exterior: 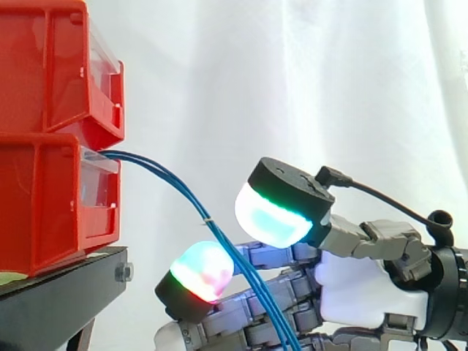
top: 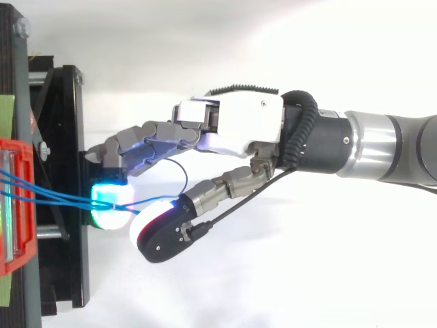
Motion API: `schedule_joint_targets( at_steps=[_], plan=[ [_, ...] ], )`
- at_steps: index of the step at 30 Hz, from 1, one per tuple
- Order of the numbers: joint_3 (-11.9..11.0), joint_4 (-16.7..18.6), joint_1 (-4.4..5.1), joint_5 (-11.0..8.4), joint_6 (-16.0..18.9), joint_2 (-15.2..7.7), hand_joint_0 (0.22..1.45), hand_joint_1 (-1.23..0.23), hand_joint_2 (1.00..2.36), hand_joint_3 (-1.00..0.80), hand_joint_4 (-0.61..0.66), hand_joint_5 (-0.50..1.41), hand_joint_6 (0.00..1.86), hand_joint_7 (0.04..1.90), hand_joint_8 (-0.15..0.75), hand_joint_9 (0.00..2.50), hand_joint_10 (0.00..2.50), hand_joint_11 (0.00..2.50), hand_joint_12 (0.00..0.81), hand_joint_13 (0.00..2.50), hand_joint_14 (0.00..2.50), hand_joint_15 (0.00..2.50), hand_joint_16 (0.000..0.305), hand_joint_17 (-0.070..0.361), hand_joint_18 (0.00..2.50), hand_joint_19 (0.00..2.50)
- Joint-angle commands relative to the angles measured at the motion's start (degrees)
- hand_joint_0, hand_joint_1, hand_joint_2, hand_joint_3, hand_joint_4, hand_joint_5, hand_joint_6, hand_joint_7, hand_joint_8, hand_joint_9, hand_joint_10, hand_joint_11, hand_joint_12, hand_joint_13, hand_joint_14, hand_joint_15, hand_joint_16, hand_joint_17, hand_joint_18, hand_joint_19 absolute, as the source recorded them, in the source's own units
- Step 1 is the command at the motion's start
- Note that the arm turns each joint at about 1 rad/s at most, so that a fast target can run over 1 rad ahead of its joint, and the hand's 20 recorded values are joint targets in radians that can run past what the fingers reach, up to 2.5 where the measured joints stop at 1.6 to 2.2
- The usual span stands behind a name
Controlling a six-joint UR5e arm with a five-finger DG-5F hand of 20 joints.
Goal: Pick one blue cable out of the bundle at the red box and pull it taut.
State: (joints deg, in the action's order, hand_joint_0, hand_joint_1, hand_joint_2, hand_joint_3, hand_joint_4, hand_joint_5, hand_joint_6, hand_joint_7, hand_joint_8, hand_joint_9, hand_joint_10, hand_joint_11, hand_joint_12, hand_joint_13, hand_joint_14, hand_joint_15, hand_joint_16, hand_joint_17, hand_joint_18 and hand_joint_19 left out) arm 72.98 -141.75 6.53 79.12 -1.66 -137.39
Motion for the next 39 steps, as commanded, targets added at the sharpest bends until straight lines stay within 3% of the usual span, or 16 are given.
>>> schedule_joint_targets(
  at_steps=[1,13,23,39],
  plan=[
    [-0.91,-0.19,-0.02,0.07,-0.01,0.02,0.58,-0.64,1.00,-0.48,0.31,-0.11,0.56,1.18,0.365,0.51,0.01,0.27,0.407,0.32,0.00,0.13,0.063,0.142,0.41,0.38],
    [-2.32,-1.07,-0.20,0.07,-0.18,-0.07,0.62,-0.66,1.01,-0.42,0.30,-0.11,0.57,1.18,0.364,0.52,0.01,0.27,0.404,0.33,0.00,0.14,0.063,0.141,0.43,0.39],
    [-2.40,-0.72,-0.20,0.16,-0.01,0.02,0.64,-0.72,1.02,-0.25,0.25,-0.17,0.77,0.90,0.365,0.53,0.01,0.36,0.406,0.33,0.00,0.15,0.063,0.141,0.46,0.38],
    [-2.40,-0.98,-0.38,0.25,0.08,0.11,0.71,-0.86,1.01,-0.34,0.27,-0.19,0.85,0.79,0.361,0.56,0.01,0.45,0.408,0.36,0.00,0.14,0.063,0.141,0.53,0.37]
  ],
)
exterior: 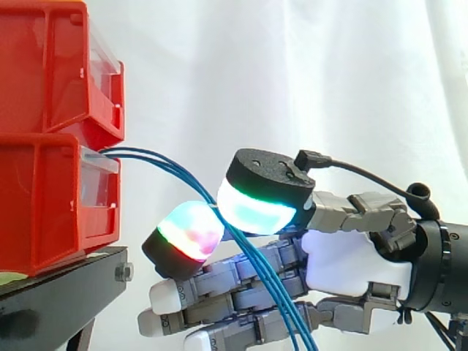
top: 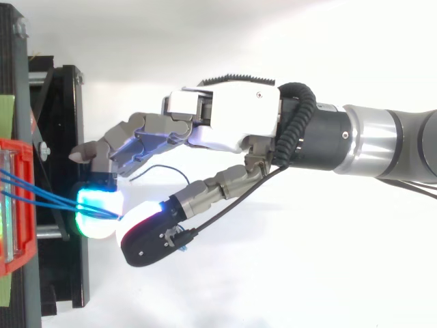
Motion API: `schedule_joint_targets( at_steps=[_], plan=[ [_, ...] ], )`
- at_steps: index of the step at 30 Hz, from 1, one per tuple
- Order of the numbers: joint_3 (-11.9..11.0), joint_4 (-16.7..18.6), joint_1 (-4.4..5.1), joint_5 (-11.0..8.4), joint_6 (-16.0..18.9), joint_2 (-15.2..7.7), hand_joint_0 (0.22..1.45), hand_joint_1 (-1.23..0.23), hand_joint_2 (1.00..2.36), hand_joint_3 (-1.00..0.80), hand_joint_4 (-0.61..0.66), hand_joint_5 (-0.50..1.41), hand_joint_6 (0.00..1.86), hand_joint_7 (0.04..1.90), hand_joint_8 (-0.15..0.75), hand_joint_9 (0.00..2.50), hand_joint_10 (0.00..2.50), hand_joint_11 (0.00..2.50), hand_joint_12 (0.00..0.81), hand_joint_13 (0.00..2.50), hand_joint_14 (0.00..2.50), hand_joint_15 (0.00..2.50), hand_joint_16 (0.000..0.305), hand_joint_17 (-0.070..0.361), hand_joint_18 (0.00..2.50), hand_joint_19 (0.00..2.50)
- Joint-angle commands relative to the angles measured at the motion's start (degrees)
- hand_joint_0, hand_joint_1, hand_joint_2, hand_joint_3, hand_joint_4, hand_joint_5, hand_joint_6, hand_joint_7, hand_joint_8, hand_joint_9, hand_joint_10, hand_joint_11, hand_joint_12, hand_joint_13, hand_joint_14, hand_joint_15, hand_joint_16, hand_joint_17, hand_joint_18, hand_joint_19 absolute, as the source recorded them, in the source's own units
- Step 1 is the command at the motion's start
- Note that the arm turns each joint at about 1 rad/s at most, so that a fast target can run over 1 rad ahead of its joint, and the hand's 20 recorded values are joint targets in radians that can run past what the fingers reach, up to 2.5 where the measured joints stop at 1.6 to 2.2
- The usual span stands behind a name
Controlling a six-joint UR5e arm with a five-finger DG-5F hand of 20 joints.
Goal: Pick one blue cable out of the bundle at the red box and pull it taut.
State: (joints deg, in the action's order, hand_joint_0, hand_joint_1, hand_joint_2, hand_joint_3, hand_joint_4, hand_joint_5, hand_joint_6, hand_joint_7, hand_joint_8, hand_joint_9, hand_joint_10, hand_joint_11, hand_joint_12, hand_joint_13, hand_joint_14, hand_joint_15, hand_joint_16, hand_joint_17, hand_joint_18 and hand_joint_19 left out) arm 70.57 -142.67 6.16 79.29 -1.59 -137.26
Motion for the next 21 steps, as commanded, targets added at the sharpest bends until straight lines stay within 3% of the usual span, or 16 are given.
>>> schedule_joint_targets(
  at_steps=[1,4,8,11,21],
  plan=[
    [0.00,-0.16,-0.10,0.60,0.10,0.15,0.71,-0.87,1.01,-0.39,0.28,-0.19,0.85,0.79,0.361,0.56,0.01,0.46,0.408,0.36,0.00,0.14,0.063,0.141,0.53,0.38],
    [0.00,-0.16,-0.19,0.87,0.18,0.42,0.66,-0.85,1.00,-0.50,0.28,-0.19,0.86,0.81,0.363,0.57,0.01,0.46,0.407,0.37,0.00,0.15,0.063,0.141,0.54,0.39],
    [0.00,-0.68,-0.28,0.95,0.18,0.50,0.58,-0.71,1.00,-0.50,0.28,-0.17,0.85,0.85,0.374,0.60,0.01,0.45,0.409,0.38,0.00,0.16,0.063,0.143,0.54,0.41],
    [0.00,-0.86,-0.36,0.95,0.18,0.50,0.59,-0.66,1.00,-0.50,0.28,-0.16,0.84,0.88,0.377,0.61,0.01,0.45,0.408,0.38,0.01,0.16,0.063,0.142,0.54,0.42],
    [-0.09,-0.86,-0.36,0.95,0.10,0.50,0.63,-0.73,1.02,-0.26,0.23,-0.16,0.87,0.92,0.380,0.67,0.01,0.54,0.406,0.42,0.01,0.18,0.062,0.141,0.59,0.42]
  ],
)
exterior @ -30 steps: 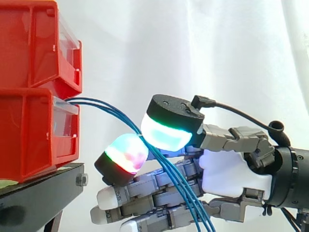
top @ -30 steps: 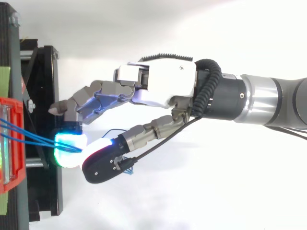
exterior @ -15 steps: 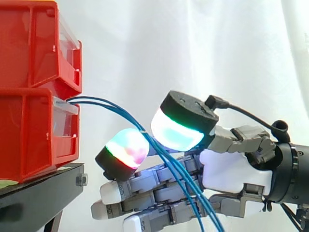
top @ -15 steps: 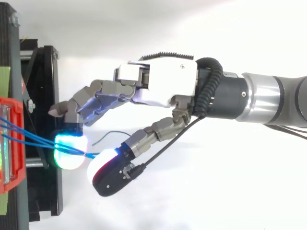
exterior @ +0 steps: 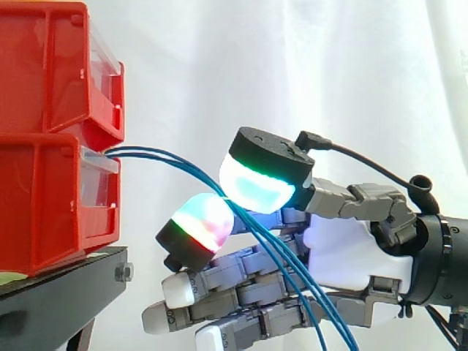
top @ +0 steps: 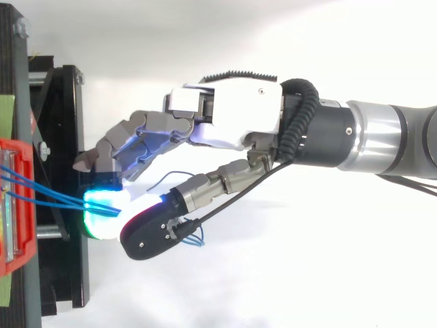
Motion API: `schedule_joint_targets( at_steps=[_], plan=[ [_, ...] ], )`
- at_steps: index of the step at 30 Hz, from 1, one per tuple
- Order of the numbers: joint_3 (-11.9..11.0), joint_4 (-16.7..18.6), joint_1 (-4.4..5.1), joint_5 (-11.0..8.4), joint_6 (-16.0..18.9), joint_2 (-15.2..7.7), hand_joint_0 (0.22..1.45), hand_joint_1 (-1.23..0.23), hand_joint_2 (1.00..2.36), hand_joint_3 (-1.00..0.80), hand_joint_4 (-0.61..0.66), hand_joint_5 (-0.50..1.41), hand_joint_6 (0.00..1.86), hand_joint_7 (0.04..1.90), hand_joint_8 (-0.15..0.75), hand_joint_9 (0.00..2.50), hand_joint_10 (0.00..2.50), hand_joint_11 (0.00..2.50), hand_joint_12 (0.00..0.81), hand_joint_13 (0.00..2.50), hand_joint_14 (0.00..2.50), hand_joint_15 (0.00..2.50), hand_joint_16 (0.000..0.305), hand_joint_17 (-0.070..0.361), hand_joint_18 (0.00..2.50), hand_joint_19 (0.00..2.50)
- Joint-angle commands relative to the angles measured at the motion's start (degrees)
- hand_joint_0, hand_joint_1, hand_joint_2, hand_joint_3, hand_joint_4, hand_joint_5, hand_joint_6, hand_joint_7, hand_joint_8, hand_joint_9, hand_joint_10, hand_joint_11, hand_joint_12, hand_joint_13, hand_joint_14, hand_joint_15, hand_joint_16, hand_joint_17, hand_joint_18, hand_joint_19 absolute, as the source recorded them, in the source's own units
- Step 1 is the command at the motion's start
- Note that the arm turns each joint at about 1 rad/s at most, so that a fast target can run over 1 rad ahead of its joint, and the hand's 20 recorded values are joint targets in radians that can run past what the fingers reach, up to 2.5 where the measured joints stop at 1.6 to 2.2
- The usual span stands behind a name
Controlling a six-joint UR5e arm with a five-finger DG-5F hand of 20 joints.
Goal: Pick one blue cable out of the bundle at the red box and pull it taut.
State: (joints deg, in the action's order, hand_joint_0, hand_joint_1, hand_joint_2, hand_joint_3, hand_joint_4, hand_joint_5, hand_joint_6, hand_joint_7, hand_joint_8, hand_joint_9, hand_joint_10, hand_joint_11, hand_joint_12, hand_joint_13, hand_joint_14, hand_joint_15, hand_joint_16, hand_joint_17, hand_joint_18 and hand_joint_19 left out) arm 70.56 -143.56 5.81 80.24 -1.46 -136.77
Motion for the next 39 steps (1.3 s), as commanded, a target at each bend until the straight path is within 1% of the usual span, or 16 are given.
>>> schedule_joint_targets(
  at_steps=[1,5,9,14,18,20,22,24,25,26,27,28,30,31,34,39],
  plan=[
    [0.01,-0.05,0.00,0.00,-0.04,0.01,0.63,-0.75,1.02,-0.25,0.22,-0.16,0.87,0.92,0.380,0.67,0.01,0.54,0.405,0.43,0.01,0.18,0.063,0.141,0.60,0.43],
    [0.01,-0.05,0.08,0.00,-0.04,0.01,0.64,-0.80,1.02,-0.22,0.19,-0.16,0.88,0.94,0.380,0.68,0.01,0.55,0.405,0.44,0.01,0.18,0.062,0.140,0.61,0.42],
    [0.01,-0.05,0.00,0.00,0.14,0.01,0.66,-0.86,1.02,-0.23,0.16,-0.16,0.89,0.94,0.372,0.67,0.01,0.55,0.404,0.44,0.01,0.18,0.062,0.140,0.62,0.41],
    [0.01,-0.23,-0.09,0.09,0.14,0.18,0.70,-0.94,1.01,-0.33,0.17,-0.18,0.90,0.91,0.367,0.66,0.01,0.57,0.403,0.43,0.01,0.18,0.062,0.141,0.62,0.39],
    [0.01,-0.58,-0.09,0.09,0.05,0.36,0.72,-0.93,1.01,-0.43,0.19,-0.18,0.90,0.88,0.362,0.65,0.01,0.57,0.403,0.42,0.01,0.18,0.062,0.140,0.61,0.39],
    [0.01,-0.85,-0.18,0.09,0.14,0.45,0.69,-0.93,1.00,-0.50,0.23,-0.18,0.89,0.89,0.362,0.65,0.01,0.57,0.402,0.42,0.01,0.18,0.062,0.140,0.61,0.40],
    [0.01,-1.02,-0.18,0.09,0.14,0.62,0.61,-0.87,1.00,-0.50,0.24,-0.18,0.89,0.88,0.364,0.65,0.01,0.55,0.403,0.42,0.01,0.18,0.062,0.140,0.60,0.42],
    [0.01,-1.02,-0.18,0.09,0.05,0.53,0.57,-0.81,1.00,-0.50,0.24,-0.18,0.89,0.87,0.373,0.66,0.01,0.55,0.408,0.42,0.01,0.19,0.063,0.143,0.61,0.42],
    [0.01,-1.02,-0.18,0.09,0.05,0.62,0.54,-0.76,1.00,-0.50,0.25,-0.17,0.88,0.88,0.384,0.68,0.01,0.55,0.414,0.42,0.01,0.19,0.065,0.146,0.61,0.43],
    [0.01,-1.02,-0.09,0.09,0.05,0.62,0.53,-0.71,1.00,-0.50,0.25,-0.17,0.88,0.90,0.385,0.68,0.01,0.55,0.417,0.43,0.01,0.19,0.065,0.147,0.61,0.43],
    [0.01,-1.02,-0.18,0.09,0.05,0.62,0.53,-0.70,1.00,-0.50,0.25,-0.17,0.87,0.90,0.385,0.68,0.01,0.54,0.418,0.43,0.01,0.19,0.065,0.147,0.61,0.43],
    [0.01,-1.02,-0.18,0.09,0.05,0.62,0.54,-0.65,1.00,-0.50,0.24,-0.16,0.87,0.91,0.391,0.69,0.01,0.55,0.417,0.43,0.01,0.19,0.065,0.146,0.61,0.44],
    [0.01,-1.02,-0.18,0.09,0.05,0.62,0.57,-0.62,1.00,-0.50,0.23,-0.15,0.86,0.94,0.385,0.71,0.01,0.54,0.410,0.43,0.01,0.20,0.063,0.142,0.60,0.44],
    [0.01,-1.02,-0.18,0.09,0.05,0.53,0.60,-0.62,1.00,-0.47,0.23,-0.15,0.87,0.95,0.381,0.71,0.01,0.54,0.406,0.43,0.01,0.19,0.062,0.140,0.60,0.45],
    [0.01,-1.02,-0.18,0.09,0.05,0.62,0.62,-0.67,1.01,-0.34,0.22,-0.15,0.88,0.98,0.385,0.73,0.01,0.55,0.407,0.45,0.01,0.20,0.062,0.139,0.61,0.45],
    [0.01,-1.02,-0.18,0.09,0.05,0.62,0.63,-0.77,1.02,-0.25,0.20,-0.15,0.88,1.02,0.383,0.74,0.01,0.59,0.405,0.48,0.01,0.20,0.062,0.139,0.65,0.44]
  ],
)
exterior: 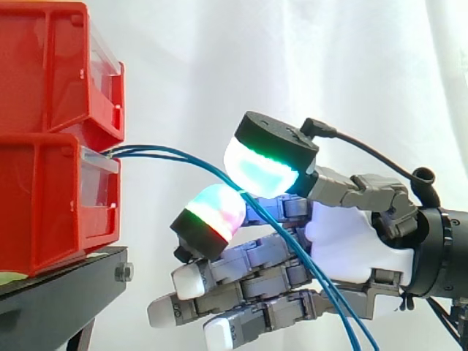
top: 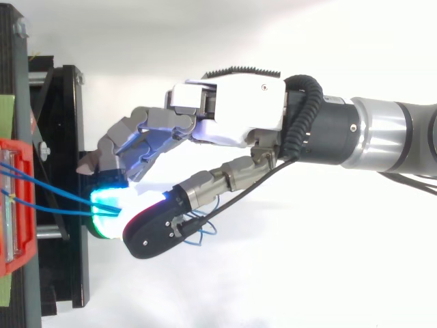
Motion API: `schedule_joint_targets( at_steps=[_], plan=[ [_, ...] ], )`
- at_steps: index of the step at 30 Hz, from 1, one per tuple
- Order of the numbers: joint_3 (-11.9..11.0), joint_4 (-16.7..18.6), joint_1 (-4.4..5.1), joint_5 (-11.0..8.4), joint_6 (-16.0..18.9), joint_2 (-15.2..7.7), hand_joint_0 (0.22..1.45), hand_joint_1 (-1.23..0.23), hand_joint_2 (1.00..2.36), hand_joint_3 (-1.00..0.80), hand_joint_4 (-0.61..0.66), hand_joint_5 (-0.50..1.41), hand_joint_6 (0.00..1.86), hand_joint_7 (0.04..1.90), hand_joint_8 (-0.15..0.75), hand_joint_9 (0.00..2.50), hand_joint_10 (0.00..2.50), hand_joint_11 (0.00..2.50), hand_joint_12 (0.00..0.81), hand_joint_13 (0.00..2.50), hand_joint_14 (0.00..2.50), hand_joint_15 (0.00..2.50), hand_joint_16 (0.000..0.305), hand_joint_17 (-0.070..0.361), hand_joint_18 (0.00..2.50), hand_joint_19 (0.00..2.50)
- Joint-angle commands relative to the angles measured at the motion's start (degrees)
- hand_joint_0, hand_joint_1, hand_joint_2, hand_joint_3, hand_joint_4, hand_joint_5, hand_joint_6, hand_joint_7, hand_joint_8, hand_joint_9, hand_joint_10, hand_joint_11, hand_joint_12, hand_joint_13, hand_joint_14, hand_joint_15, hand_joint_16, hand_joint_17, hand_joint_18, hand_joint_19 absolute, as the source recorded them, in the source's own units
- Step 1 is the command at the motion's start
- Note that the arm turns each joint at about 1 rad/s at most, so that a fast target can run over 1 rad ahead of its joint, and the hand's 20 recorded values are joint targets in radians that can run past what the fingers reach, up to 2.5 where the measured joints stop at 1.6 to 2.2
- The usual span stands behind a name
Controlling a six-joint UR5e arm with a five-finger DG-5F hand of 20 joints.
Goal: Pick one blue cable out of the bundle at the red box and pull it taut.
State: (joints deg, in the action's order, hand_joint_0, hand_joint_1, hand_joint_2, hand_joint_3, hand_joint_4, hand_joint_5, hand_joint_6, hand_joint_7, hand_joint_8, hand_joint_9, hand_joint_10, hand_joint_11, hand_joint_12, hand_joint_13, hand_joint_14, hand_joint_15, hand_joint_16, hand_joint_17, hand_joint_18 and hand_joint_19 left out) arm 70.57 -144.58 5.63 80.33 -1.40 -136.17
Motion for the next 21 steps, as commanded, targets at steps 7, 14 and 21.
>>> schedule_joint_targets(
  at_steps=[7,14,21],
  plan=[
    [0.00,0.00,0.00,0.00,0.09,0.03,0.66,-0.86,1.02,-0.23,0.13,-0.16,0.90,0.99,0.375,0.73,0.01,0.59,0.406,0.48,0.01,0.20,0.062,0.139,0.66,0.42],
    [0.00,0.00,0.00,0.00,0.09,0.03,0.71,-0.94,1.01,-0.30,0.10,-0.17,0.91,0.95,0.362,0.69,0.01,0.58,0.401,0.45,0.01,0.19,0.061,0.138,0.64,0.40],
    [0.00,0.00,0.00,0.00,0.09,-0.06,0.78,-0.99,1.01,-0.40,0.14,-0.18,0.91,0.94,0.352,0.66,0.01,0.58,0.401,0.42,0.01,0.17,0.062,0.139,0.62,0.38]
  ],
)
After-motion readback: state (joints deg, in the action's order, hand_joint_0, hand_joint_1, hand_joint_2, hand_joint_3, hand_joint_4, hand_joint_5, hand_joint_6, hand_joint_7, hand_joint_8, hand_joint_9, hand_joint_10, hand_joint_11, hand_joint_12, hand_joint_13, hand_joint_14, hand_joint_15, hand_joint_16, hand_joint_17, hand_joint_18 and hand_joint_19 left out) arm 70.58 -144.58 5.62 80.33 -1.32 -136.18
